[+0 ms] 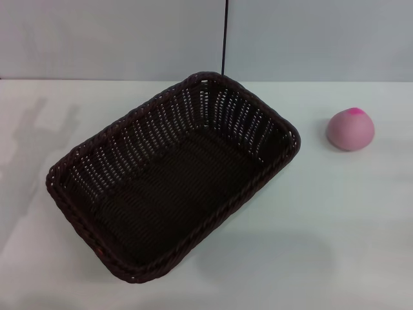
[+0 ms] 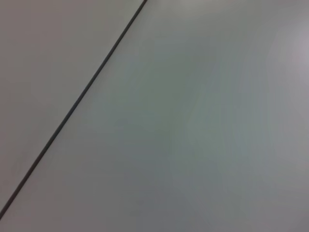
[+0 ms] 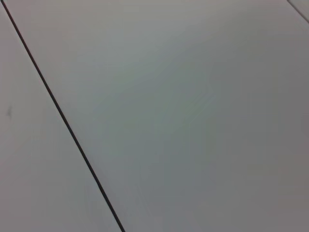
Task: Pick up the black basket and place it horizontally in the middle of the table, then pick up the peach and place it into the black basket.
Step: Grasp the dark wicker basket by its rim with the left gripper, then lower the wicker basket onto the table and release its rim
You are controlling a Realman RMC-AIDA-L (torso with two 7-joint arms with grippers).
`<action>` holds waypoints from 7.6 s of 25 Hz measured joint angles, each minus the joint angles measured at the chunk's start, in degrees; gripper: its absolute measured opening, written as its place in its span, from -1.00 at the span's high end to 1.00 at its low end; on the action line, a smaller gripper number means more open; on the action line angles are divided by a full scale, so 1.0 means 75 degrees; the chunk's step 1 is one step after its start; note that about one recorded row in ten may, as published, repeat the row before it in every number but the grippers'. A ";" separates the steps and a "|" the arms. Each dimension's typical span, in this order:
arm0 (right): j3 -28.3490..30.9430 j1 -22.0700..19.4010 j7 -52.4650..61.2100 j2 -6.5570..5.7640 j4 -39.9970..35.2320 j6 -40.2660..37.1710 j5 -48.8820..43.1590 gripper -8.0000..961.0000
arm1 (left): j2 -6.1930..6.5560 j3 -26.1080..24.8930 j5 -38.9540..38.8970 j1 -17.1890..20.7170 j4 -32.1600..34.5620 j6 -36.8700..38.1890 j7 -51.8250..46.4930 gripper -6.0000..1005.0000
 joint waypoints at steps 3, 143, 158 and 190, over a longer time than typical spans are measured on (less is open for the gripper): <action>0.0007 0.0098 0.0000 -0.0011 -0.0024 0.0026 0.0000 -0.15 | 0.0010 -0.0036 0.0001 -0.0019 -0.0017 -0.0031 -0.0064 -0.66; -0.1262 -0.0569 0.2613 -0.0023 -0.0750 0.2419 -0.0491 -0.16 | 0.0065 0.4205 1.3543 -0.3365 0.8342 -0.1184 -1.1327 0.50; -0.1248 -0.0583 0.2649 -0.0024 -0.0625 0.2420 -0.0491 -0.16 | 0.0127 0.3337 1.1323 -0.3024 0.9640 -0.0048 -0.9869 0.57; -0.1280 -0.0787 0.2684 -0.0023 -0.0422 0.2391 -0.0492 -0.16 | 0.0079 0.3223 1.0125 -0.3944 0.8134 0.0019 -0.7782 0.59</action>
